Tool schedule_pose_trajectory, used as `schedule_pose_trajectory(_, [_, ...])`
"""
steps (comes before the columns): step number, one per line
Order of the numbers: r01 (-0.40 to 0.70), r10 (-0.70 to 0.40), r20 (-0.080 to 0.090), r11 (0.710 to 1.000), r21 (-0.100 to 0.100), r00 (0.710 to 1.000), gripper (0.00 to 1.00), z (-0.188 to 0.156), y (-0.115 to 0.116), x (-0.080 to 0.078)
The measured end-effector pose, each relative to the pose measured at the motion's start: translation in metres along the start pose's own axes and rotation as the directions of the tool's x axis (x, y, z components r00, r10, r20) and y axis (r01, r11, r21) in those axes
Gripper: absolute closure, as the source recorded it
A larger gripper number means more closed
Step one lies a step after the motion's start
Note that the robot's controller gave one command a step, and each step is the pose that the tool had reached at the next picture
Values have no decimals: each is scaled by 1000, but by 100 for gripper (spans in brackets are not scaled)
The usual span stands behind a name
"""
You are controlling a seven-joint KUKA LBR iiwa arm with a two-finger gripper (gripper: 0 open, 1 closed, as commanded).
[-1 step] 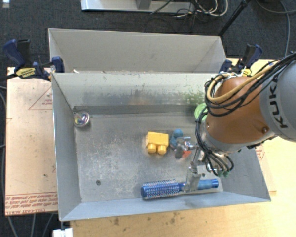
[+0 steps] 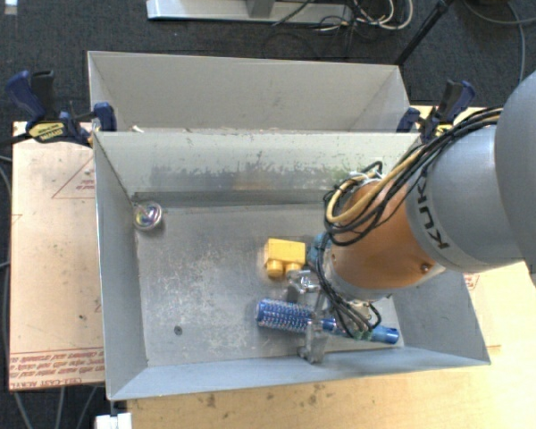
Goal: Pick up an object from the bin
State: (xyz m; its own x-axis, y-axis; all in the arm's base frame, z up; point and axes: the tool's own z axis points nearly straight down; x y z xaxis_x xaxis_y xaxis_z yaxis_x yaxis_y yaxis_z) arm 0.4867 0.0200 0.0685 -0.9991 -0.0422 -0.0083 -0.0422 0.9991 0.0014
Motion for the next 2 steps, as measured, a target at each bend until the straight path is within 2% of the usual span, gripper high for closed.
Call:
schedule_pose_trajectory(1, [0, 0, -9, 1000, 0, 1000, 100, -1, 0, 2])
schedule_pose_trajectory(2, [7, -7, 1, 1000, 0, 1000, 100, -177, 15, -24])
